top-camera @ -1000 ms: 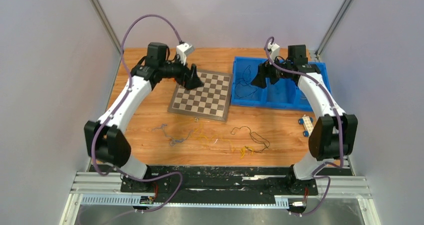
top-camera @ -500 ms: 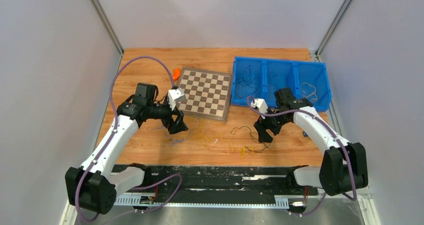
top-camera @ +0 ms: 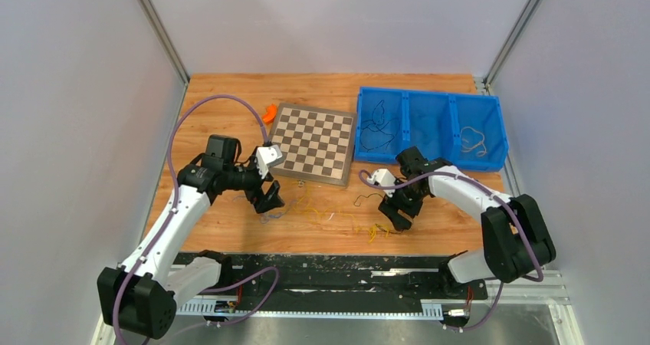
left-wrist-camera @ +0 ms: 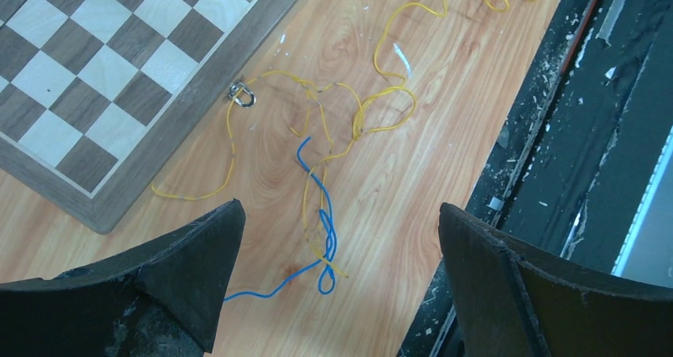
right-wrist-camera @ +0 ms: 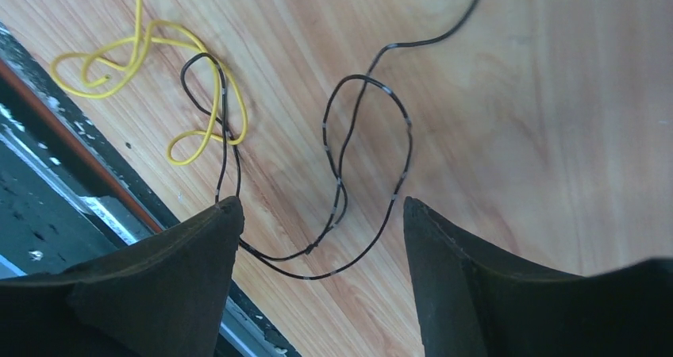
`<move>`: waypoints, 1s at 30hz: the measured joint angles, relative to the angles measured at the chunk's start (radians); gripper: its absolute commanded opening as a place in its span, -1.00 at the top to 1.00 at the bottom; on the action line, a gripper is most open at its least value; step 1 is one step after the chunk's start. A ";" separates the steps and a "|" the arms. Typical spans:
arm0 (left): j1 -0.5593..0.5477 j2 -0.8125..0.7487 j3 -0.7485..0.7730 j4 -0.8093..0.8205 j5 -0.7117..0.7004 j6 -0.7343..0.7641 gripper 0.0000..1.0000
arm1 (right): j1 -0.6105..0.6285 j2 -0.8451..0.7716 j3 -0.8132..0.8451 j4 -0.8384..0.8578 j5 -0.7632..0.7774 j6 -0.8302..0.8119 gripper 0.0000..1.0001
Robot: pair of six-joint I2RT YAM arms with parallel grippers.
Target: Untangle the cables
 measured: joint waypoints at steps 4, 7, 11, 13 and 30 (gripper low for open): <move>0.000 -0.025 -0.024 -0.001 -0.020 0.013 -0.99 | 0.047 0.026 -0.039 0.021 0.064 0.003 0.37; 0.000 -0.035 -0.042 -0.001 -0.042 0.023 -0.99 | 0.057 0.025 -0.047 0.025 0.101 0.002 1.00; 0.000 -0.040 -0.056 0.000 -0.063 0.033 -0.99 | 0.057 -0.011 -0.013 0.016 0.149 0.005 1.00; 0.000 -0.040 -0.059 0.000 -0.072 0.039 -0.99 | 0.056 -0.048 0.040 0.013 0.170 -0.001 1.00; 0.000 -0.003 -0.142 0.083 -0.121 0.112 -1.00 | 0.027 -0.198 0.638 -0.040 0.009 0.058 1.00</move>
